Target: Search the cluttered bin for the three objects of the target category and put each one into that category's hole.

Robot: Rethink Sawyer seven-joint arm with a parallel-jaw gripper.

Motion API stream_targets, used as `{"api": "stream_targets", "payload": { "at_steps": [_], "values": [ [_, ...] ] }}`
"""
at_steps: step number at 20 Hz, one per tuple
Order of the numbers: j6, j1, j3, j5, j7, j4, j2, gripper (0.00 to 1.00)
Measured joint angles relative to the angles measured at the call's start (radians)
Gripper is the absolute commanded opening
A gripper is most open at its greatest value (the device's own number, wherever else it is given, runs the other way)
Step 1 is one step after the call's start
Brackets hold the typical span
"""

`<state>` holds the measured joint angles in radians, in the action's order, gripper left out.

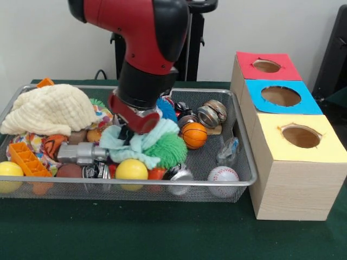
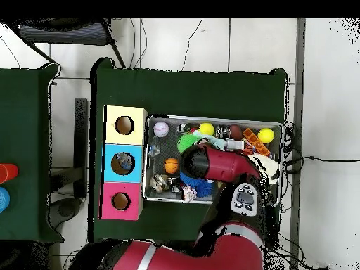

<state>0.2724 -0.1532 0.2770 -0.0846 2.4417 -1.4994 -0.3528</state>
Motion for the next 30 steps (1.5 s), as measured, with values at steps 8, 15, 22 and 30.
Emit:
{"api": "stream_targets", "payload": {
  "at_steps": [8, 15, 22, 30],
  "values": [
    [0.068, -0.009, -0.011, -0.057, 0.000, 0.054, 0.009, 0.00],
    [0.131, -0.009, -0.022, -0.060, 0.000, 0.061, 0.004, 1.00],
    [0.202, -0.039, -0.071, -0.060, 0.000, 0.063, -0.018, 1.00],
    [0.324, -0.076, -0.135, -0.061, 0.000, 0.065, -0.071, 1.00]
  ]
}}
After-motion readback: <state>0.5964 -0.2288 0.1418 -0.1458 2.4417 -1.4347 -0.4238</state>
